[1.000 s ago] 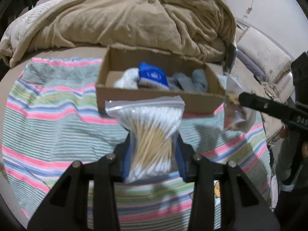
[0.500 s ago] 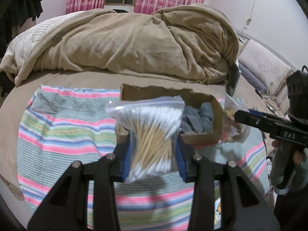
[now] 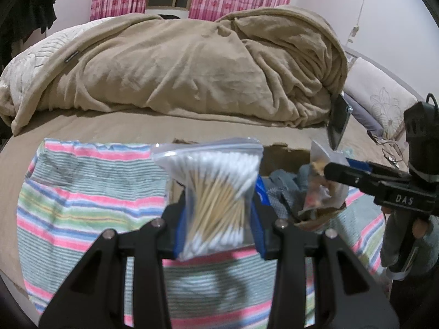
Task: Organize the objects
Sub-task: 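Lift both bags and carry them over the cardboard box, then lower the cotton swab bag into the box with the left tool while the right tool drops the clear bag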
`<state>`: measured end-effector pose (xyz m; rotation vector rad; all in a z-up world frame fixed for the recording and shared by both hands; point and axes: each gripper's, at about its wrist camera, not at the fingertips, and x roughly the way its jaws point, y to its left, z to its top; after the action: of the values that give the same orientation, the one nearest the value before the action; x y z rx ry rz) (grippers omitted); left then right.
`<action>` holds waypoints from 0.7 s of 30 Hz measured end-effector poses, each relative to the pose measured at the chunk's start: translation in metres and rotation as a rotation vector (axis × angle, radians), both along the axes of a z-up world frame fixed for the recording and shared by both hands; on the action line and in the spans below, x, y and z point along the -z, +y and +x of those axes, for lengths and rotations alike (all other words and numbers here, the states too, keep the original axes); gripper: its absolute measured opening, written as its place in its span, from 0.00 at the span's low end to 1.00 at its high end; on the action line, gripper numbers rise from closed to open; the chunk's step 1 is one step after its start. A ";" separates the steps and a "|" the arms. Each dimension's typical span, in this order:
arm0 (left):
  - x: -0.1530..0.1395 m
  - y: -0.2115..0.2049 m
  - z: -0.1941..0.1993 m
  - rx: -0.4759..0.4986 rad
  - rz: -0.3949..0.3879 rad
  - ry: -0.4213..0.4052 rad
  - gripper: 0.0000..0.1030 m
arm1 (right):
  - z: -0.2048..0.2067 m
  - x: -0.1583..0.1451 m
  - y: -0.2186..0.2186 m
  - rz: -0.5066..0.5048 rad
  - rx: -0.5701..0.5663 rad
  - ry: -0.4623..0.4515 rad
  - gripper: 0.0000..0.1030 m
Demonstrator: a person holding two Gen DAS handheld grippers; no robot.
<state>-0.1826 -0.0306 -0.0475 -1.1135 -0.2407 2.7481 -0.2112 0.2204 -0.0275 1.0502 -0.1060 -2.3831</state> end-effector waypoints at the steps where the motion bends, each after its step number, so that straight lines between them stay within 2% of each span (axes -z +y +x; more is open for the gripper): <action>1: 0.002 0.000 -0.003 0.000 0.001 -0.003 0.39 | -0.003 0.002 -0.001 0.000 0.000 -0.003 0.63; 15: 0.029 0.007 -0.044 0.026 -0.023 -0.053 0.39 | -0.036 0.040 -0.021 0.024 -0.026 -0.049 0.63; 21: 0.046 0.009 -0.053 0.021 -0.037 -0.104 0.42 | -0.043 0.052 -0.022 0.024 -0.023 -0.068 0.62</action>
<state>-0.2359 -0.0217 -0.0936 -1.2635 -0.1909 2.6899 -0.2538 0.1987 -0.0792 1.1376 -0.0893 -2.3343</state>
